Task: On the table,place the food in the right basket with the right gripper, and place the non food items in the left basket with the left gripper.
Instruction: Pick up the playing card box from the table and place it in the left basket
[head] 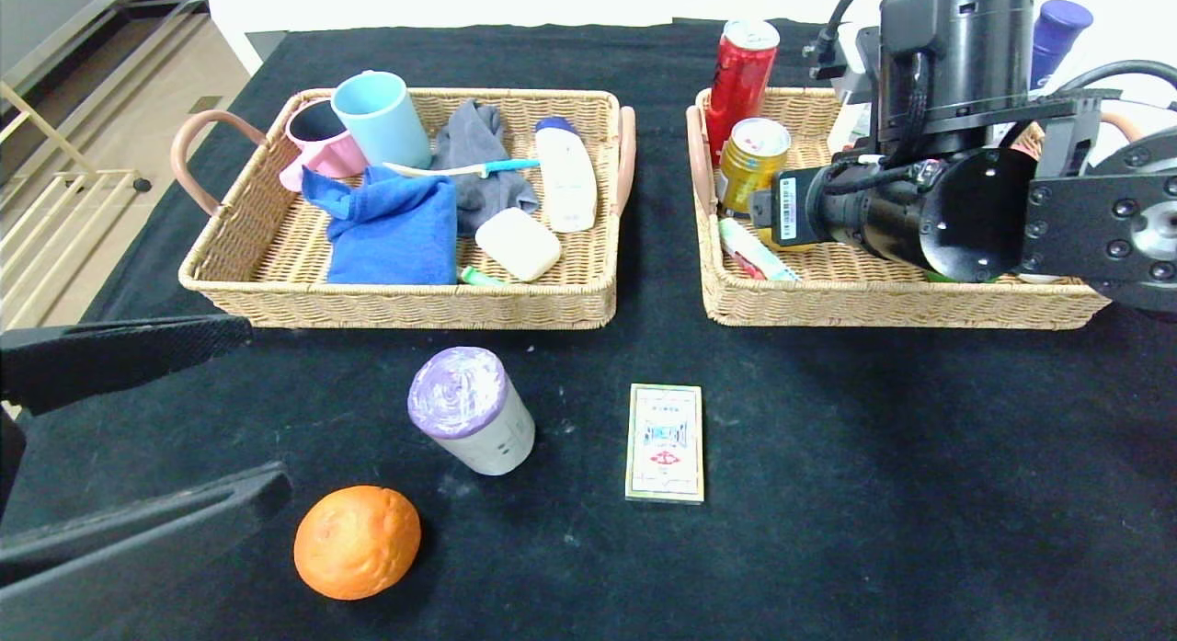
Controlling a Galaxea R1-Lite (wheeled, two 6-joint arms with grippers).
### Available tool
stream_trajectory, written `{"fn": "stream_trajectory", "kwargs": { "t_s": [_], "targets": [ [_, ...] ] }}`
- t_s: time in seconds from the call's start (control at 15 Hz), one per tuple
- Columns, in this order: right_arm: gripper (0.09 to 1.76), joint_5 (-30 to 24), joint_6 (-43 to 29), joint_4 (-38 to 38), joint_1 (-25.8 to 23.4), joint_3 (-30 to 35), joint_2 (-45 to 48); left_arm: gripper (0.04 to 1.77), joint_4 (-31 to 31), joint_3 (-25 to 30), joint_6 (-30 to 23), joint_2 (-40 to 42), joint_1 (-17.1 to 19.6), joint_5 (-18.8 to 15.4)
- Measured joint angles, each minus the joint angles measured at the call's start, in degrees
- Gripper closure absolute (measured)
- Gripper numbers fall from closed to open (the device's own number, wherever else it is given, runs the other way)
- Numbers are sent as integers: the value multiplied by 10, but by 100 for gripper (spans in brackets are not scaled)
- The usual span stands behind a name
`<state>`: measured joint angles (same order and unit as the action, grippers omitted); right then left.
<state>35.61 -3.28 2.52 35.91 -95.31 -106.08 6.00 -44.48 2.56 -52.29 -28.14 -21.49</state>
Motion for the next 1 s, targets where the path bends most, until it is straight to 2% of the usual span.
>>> {"fn": "stream_trajectory", "kwargs": {
  "t_s": [0.27, 0.67, 1.0],
  "targets": [
    [17, 35, -41, 64, 53, 20, 24, 5, 0, -1, 0, 2, 1, 2],
    [15, 48, -179, 190, 144, 21, 23, 5, 1, 1, 0, 1, 2, 2],
    [15, 45, -225, 201, 176, 16, -6, 5, 1, 2, 1, 1, 2, 2]
  ]
}}
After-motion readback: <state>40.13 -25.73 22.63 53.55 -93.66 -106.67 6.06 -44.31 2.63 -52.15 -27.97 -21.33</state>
